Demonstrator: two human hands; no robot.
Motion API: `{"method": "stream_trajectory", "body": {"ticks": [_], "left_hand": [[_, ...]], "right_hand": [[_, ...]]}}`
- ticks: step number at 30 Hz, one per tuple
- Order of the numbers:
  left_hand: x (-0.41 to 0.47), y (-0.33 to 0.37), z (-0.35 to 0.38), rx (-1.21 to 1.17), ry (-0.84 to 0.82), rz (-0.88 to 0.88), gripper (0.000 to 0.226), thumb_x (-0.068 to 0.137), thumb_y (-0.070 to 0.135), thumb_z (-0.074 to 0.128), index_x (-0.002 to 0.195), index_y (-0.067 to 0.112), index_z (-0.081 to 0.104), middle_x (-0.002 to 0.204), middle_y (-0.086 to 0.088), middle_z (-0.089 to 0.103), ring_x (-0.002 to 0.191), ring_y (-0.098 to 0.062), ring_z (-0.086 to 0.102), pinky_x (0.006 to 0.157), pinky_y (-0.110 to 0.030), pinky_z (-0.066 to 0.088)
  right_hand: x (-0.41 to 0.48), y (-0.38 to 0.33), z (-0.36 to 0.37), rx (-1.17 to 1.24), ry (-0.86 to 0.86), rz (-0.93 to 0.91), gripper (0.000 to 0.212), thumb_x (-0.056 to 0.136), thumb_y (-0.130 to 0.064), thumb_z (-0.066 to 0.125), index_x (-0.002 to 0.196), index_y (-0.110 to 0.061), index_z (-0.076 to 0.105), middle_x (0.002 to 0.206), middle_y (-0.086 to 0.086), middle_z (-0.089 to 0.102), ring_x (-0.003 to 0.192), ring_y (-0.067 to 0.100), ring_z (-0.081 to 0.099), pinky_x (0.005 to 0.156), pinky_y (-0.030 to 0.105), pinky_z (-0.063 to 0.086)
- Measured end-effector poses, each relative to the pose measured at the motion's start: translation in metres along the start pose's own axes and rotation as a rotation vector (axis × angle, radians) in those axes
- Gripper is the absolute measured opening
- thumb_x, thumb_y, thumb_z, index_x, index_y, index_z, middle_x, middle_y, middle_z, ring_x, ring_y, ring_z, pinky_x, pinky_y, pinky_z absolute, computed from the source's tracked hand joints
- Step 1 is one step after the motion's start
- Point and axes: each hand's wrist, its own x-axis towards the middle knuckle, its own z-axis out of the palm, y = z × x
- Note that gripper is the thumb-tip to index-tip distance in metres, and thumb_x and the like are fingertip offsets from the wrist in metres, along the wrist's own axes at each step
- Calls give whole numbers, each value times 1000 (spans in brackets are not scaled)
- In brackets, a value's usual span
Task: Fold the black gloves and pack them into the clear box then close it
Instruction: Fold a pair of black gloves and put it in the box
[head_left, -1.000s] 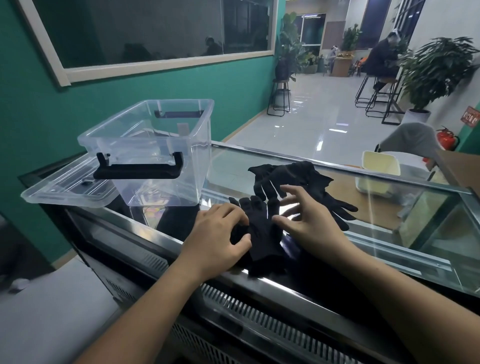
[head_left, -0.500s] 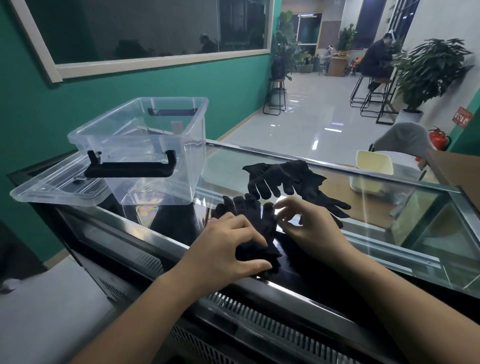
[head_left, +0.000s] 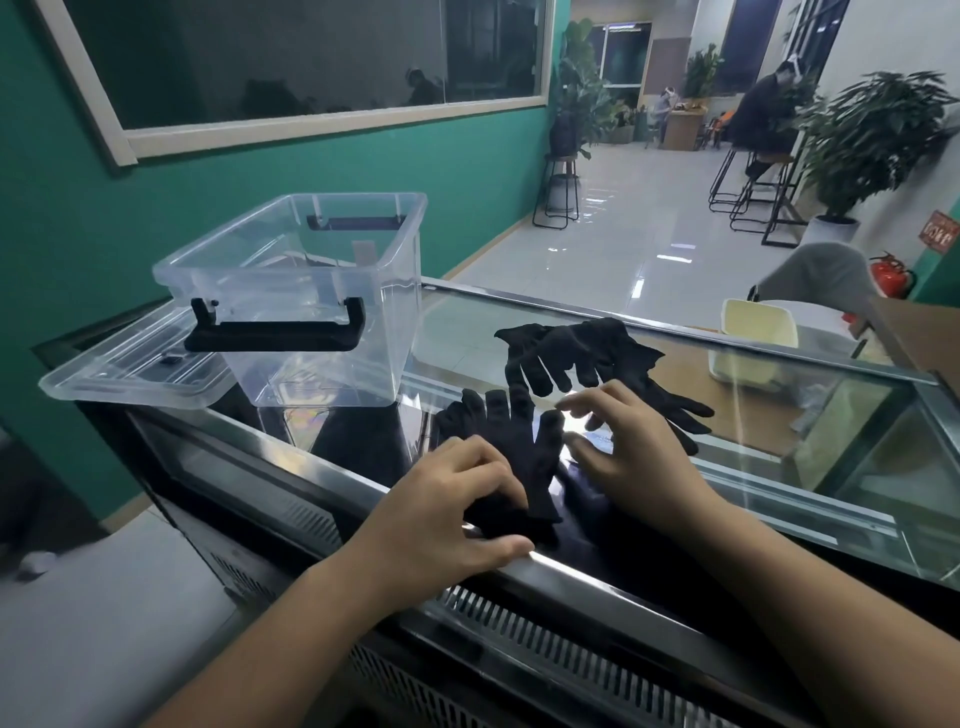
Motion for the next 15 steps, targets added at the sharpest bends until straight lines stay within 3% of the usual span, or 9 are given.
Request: {"method": "stream_trajectory", "body": {"ticks": [4, 9, 13, 15], "left_hand": [[0, -8, 0, 130, 27, 58, 33, 89, 55, 77, 116, 37, 74, 119, 23, 61, 113, -4, 60, 99, -25, 47], [7, -13, 1, 218, 76, 95, 30, 88, 51, 76, 107, 27, 78, 105, 16, 72, 93, -9, 68, 84, -34, 56], [13, -11, -8, -30, 127, -28, 7, 93, 32, 77, 96, 27, 80, 90, 13, 76, 84, -10, 71, 76, -30, 57], [19, -15, -13, -149, 234, -175, 16, 99, 17, 70, 93, 28, 80, 85, 10, 77, 81, -13, 72, 74, -31, 57]], "right_hand": [[-5, -19, -5, 73, -63, -146, 19, 97, -22, 76, 114, -30, 76, 111, -13, 67, 106, 8, 66, 87, 20, 47], [-12, -34, -2, 84, -317, -227, 34, 94, -51, 78, 124, -36, 72, 110, -20, 61, 111, 8, 62, 93, 23, 49], [-12, -31, 2, 11, -379, -260, 54, 83, -62, 83, 130, -40, 66, 114, -21, 54, 115, 8, 55, 97, 25, 49], [-11, -28, 5, 3, -370, -259, 56, 81, -61, 84, 130, -39, 66, 118, -20, 55, 118, 8, 54, 98, 28, 49]]}}
